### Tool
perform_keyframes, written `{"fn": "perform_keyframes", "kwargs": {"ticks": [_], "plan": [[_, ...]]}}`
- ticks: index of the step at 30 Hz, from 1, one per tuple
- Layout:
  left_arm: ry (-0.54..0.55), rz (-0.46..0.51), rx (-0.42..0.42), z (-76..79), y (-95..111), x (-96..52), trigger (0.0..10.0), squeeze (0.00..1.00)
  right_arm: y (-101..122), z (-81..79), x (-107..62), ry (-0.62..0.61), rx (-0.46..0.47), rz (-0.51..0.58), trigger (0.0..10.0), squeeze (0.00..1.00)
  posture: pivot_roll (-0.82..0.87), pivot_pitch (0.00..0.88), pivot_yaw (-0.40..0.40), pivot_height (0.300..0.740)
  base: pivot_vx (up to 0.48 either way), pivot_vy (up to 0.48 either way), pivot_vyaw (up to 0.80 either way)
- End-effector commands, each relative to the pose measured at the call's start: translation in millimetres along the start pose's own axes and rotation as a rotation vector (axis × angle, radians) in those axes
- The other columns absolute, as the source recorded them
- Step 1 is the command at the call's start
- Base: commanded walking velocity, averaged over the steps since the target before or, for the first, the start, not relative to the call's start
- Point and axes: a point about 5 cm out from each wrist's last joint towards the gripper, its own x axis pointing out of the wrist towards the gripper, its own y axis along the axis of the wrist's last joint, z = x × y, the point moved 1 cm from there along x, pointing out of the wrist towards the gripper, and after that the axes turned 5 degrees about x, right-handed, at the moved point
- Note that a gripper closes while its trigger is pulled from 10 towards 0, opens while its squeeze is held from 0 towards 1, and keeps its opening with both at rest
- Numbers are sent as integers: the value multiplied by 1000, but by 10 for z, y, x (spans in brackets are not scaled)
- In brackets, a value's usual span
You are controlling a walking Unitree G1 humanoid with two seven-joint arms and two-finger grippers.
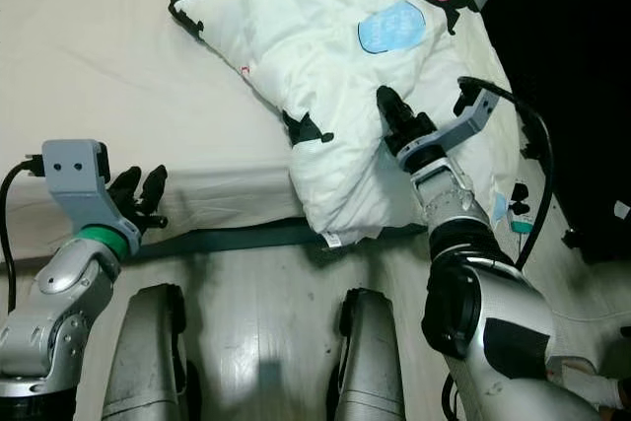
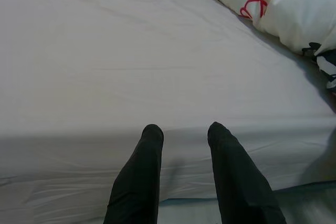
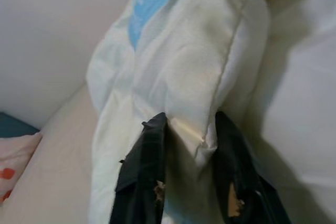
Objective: Clean up the room
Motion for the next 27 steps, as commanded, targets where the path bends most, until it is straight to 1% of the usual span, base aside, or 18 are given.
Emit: {"fn": "perform_keyframes", "kwargs": {"ticks": [1, 7, 9, 10, 11, 12, 13, 14, 15, 16, 18, 19, 21, 22, 23, 24, 25, 27], "plan": [[7, -25, 5, 2, -55, -18, 10000, 0, -65, 13, -21, 15, 3, -29, 0, 0, 202, 282, -2, 501, 0, 0, 0], [7, -25, 3, 7, -56, -9, 10000, 0, -126, -29, -14, 64, -28, -72, 0, 0, 196, 279, -2, 501, 0, 0, 0], [5, -25, 1, 14, -58, -6, 10000, 0, -257, -120, -2, 163, -93, -166, 0, 0, 192, 278, -3, 501, 0, 0, 0], [5, -25, 1, 14, -58, -6, 10000, 0, -257, -120, -2, 163, -93, -166, 0, 0, 192, 278, -3, 501, 0, 0, 0], [3, -24, -1, 24, -56, -1, 10000, 0, -384, -188, -12, 246, -133, -248, 0, 0, 185, 276, -3, 501, 0, 0, 0], [3, -24, -1, 24, -56, -1, 10000, 0, -384, -188, -12, 246, -133, -248, 0, 0, 185, 276, -3, 501, 0, 0, 0], [0, -22, -4, 36, -49, 6, 10000, 0, -544, -261, -43, 342, -160, -343, 0, 0, 178, 275, -3, 501, 0, 0, 0], [0, -22, -4, 36, -49, 6, 10000, 0, -544, -261, -43, 342, -160, -343, 0, 0, 178, 275, -3, 501, 0, 0, 0], [-4, -17, -9, 50, -35, 20, 10000, 0, -744, -344, -110, 457, -169, -454, 0, 0, 170, 273, -4, 501, 0, 0, 0], [-4, -17, -9, 50, -35, 20, 10000, 0, -744, -344, -110, 457, -169, -454, 0, 0, 170, 273, -4, 501, 0, 0, 0], [-3, 23, -24, 60, 70, 65, 10000, 0, -1180, -541, -333, 689, -153, -668, 0, 0, 158, 269, -6, 501, 0, 0, 0], [1, 41, -29, 57, 118, 81, 10000, 0, -1309, -612, -414, 756, -139, -724, 0, 0, 158, 269, -6, 501, 0, 0, 0], [5, 52, -32, 53, 146, 89, 10000, 0, -1372, -650, -455, 787, -132, -749, 0, 0, 158, 269, -6, 501, 0, 0, 0], [23, 102, -42, 13, 275, 122, 10000, 0, -1581, -796, -562, 871, -87, -809, 0, 0, 154, 263, -7, 501, 0, 0, 0], [23, 102, -42, 13, 275, 122, 10000, 0, -1581, -796, -562, 871, -87, -809, 0, 0, 154, 263, -7, 501, 0, 0, 0], [40, 151, -45, -30, 415, 148, 10000, 0, -1804, -992, -665, 961, -25, -864, 0, 0, 156, 252, -7, 501, 0, 0, 0], [40, 151, -45, -30, 415, 148, 10000, 0, -1804, -992, -665, 961, -25, -864, 0, 0, 156, 252, -7, 501, 0, 0, 0], [47, 174, -45, -50, 481, 158, 10000, 0, -1906, -1099, -715, 1005, 8, -888, 0, 0, 156, 252, -7, 501, 0, 0, 0]]}}
